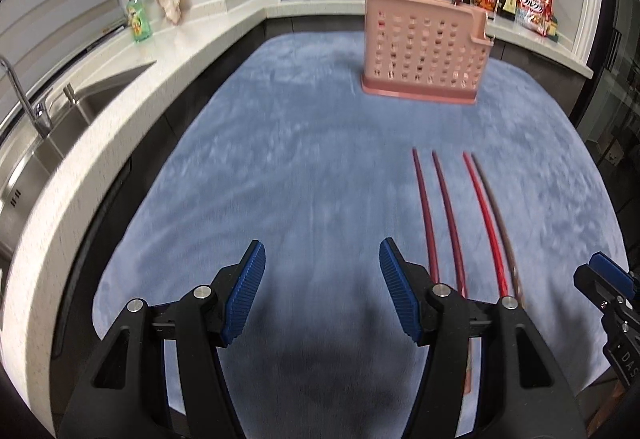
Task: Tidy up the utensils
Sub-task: 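Withdraw both tools back toward the chopstick row, then grasp the brown chopstick with the right tool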
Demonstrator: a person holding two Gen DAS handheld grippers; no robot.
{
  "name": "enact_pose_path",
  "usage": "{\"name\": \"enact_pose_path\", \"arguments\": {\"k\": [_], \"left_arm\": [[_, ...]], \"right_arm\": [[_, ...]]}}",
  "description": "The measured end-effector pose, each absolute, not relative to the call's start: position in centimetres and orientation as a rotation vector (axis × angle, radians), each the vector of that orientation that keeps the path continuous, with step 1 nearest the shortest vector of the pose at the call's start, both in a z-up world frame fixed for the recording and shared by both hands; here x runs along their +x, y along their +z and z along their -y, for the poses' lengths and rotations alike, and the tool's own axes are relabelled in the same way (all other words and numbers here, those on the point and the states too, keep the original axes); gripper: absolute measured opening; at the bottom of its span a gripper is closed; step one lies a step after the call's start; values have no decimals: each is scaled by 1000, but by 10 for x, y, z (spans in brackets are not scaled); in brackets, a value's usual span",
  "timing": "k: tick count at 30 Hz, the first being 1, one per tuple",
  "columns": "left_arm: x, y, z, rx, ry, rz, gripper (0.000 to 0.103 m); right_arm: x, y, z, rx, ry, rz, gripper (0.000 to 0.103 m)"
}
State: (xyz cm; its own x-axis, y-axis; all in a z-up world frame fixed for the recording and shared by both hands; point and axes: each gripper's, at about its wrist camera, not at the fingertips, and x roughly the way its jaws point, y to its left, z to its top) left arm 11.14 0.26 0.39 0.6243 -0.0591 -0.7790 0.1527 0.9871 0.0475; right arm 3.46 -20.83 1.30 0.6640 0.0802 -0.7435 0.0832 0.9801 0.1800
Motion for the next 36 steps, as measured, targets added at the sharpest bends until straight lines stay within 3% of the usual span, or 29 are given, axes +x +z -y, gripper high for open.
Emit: {"name": "enact_pose_path", "arguments": {"k": [15, 19, 30, 32, 36], "left_arm": [[93, -26, -8, 111, -122, -961, 57], [90, -29, -7, 107, -122, -966, 62], [86, -31, -1, 111, -143, -973, 65], [85, -32, 1, 111, -153, -977, 66], [81, -33, 8, 113, -175, -982, 71]], "right_arm": [[21, -24, 188, 213, 19, -932, 32], [20, -28, 184, 208, 29, -946, 32], [20, -38, 182, 202, 28, -968, 15], [20, -38, 183, 196, 15, -967, 7], [18, -39, 191, 218, -14, -959, 7]]}}
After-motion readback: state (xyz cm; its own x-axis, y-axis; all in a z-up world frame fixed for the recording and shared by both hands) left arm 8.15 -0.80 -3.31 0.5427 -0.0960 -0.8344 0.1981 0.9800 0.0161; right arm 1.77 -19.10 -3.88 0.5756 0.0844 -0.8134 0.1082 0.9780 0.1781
